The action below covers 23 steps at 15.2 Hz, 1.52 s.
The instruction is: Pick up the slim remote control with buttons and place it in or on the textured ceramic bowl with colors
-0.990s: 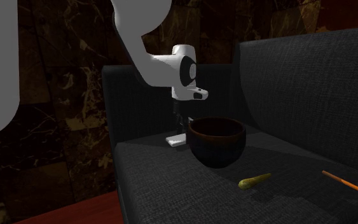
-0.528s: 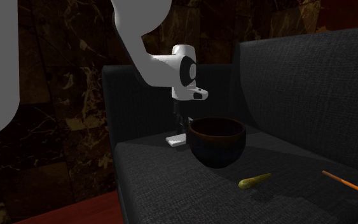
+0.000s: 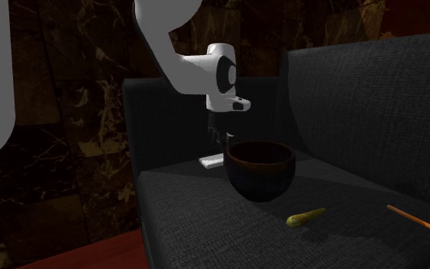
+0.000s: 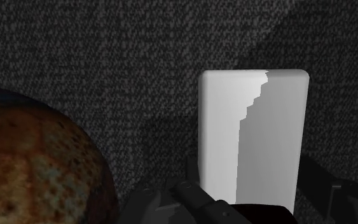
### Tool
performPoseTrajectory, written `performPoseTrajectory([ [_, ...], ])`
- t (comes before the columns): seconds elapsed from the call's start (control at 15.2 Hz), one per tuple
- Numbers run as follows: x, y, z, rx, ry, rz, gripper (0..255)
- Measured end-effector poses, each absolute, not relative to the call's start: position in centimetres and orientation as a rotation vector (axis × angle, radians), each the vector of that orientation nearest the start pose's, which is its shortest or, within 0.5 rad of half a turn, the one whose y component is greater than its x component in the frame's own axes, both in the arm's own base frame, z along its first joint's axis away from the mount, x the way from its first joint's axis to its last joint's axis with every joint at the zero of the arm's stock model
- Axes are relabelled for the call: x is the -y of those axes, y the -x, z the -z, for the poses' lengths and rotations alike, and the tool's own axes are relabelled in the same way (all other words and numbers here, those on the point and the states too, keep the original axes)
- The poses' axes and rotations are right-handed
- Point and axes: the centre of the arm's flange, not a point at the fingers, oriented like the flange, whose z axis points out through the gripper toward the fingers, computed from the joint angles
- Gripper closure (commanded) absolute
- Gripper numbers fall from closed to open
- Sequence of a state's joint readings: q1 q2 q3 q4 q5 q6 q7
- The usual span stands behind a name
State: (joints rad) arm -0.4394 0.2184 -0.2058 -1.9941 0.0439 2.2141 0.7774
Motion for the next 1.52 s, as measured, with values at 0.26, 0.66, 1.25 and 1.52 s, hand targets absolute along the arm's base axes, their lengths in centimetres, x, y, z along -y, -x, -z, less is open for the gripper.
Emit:
performPoseTrajectory([
  [0.26, 35.3, -47.8, -37.8, -2.081, 2.364, 0.012, 255],
  [0.66, 35.2, -47.7, -40.9, -2.082, 2.365, 0.012, 255],
  [1.25, 35.2, -47.8, -45.6, -2.082, 2.364, 0.012, 255],
  [1.52, 35.2, -47.7, -47.8, -2.082, 2.364, 0.012, 255],
])
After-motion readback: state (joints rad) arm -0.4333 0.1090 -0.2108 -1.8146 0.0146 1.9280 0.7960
